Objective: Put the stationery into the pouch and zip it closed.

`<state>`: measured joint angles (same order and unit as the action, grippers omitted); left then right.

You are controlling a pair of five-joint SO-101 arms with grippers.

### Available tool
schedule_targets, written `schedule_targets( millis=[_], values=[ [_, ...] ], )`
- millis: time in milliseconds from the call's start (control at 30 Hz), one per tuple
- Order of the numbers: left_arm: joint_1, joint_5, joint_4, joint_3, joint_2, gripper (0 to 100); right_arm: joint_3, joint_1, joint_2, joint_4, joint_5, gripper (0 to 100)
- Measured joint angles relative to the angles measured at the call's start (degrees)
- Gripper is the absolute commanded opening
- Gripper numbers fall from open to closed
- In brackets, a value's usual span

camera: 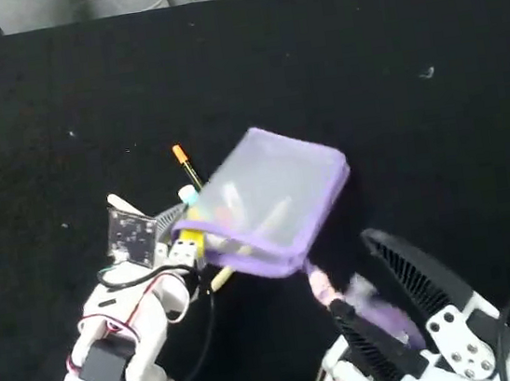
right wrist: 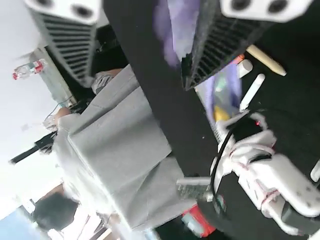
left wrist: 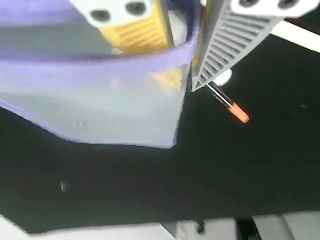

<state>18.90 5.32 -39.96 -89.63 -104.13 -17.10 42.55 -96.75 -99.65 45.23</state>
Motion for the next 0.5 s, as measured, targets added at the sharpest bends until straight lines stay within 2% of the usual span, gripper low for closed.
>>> schedule_targets(
  millis=[367, 500],
  values=[
    [-12.7, 0.0, 0.0, 12.6, 0.0, 3, -0.8, 0.0, 0.0, 0.6, 0.0, 30.1],
    [-19.4, 0.0, -0.8, 18.8, -0.1, 3, -2.8, 0.0, 0.0, 2.6, -2.8, 30.1]
  ],
)
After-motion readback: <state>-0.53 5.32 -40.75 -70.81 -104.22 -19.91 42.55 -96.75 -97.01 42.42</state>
